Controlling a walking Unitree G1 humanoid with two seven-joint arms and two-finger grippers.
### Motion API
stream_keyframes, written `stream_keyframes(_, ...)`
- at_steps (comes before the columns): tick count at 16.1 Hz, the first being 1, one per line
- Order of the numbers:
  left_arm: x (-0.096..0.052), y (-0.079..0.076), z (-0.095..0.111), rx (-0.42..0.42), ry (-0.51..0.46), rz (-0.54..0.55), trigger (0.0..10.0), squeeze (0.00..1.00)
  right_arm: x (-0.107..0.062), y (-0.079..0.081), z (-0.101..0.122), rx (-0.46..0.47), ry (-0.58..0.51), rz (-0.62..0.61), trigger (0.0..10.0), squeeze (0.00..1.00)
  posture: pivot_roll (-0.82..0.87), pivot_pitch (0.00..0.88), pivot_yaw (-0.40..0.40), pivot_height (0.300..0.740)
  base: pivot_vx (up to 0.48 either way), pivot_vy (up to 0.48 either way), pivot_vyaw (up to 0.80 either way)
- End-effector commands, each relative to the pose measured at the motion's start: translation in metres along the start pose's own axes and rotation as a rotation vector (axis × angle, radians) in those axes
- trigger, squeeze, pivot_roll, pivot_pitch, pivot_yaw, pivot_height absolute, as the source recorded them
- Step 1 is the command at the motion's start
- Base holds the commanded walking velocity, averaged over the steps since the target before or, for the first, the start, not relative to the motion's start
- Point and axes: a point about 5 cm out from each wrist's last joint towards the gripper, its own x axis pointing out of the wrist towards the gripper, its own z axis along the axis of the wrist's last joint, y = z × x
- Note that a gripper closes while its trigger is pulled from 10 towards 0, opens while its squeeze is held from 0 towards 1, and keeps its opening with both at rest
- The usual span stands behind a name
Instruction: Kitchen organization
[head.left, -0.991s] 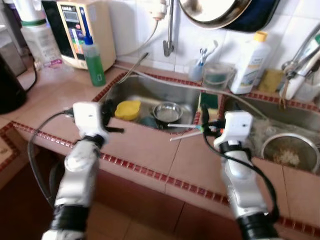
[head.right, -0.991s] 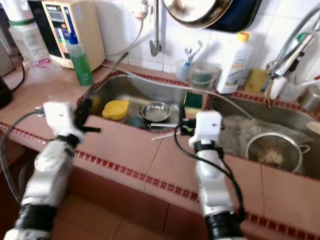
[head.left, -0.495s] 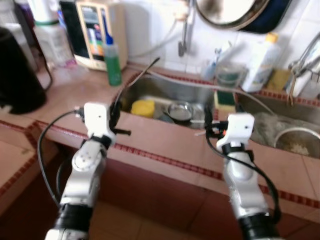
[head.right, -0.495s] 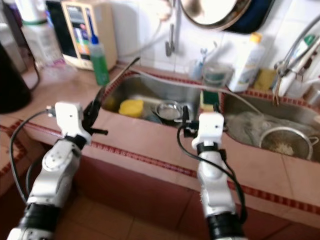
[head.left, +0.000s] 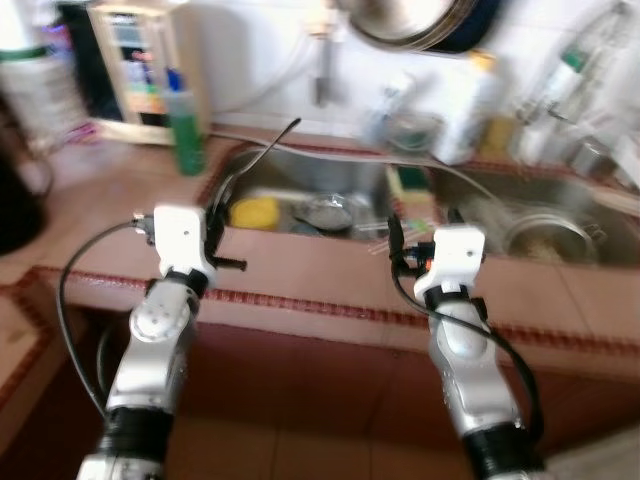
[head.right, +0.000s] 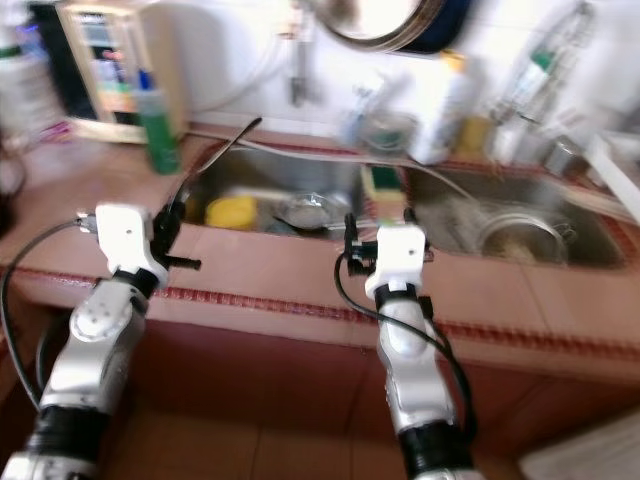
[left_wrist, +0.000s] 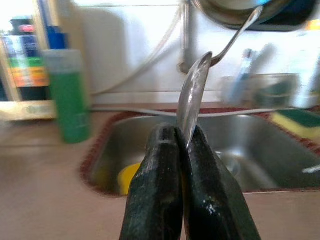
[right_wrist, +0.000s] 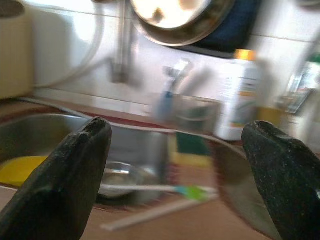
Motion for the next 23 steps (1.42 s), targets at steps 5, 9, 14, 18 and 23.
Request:
stream_keyframes(5,-0.0013,-0.0028,-0.0017,0.024,0.013,-0.052,10.0,0.00,-0.0021,0.0022,0.0022,0.017,-0.026,0.007,10.0,0.00,-0.11,0.000,-0.003,0.740,0.000,0.000,0.00)
stream_keyframes(9,-0.0025,-0.0029,-0.0027,0.028,0.016,-0.061,10.0,0.00,-0.0036,0.0032,0.0004,0.005,-0.025,0.020,10.0,0.00,-0.10,0.000,-0.006,0.740,0.218,0.000,0.00)
stream_keyframes(14,-0.0032,-0.0032,-0.0043,0.025,0.026,-0.067,10.0,0.00,-0.0051,0.0031,-0.0012,-0.002,-0.019,0.019,10.0,0.00,-0.11,0.000,-0.005,0.740,0.302,0.000,0.00)
stream_keyframes(18,-0.0031,-0.0025,-0.0048,0.015,0.031,-0.059,10.0,0.00,-0.0066,0.0025,-0.0025,0.001,-0.009,0.023,10.0,0.00,-0.11,0.000,-0.006,0.740,0.306,0.000,0.00)
stream_keyframes(23,-0.0044,-0.0017,-0.0058,0.017,0.036,-0.058,10.0,0.00,-0.0071,0.0048,-0.0028,0.007,-0.008,0.027,10.0,0.00,-0.11,0.000,-0.007,0.740,0.302,0.000,0.00)
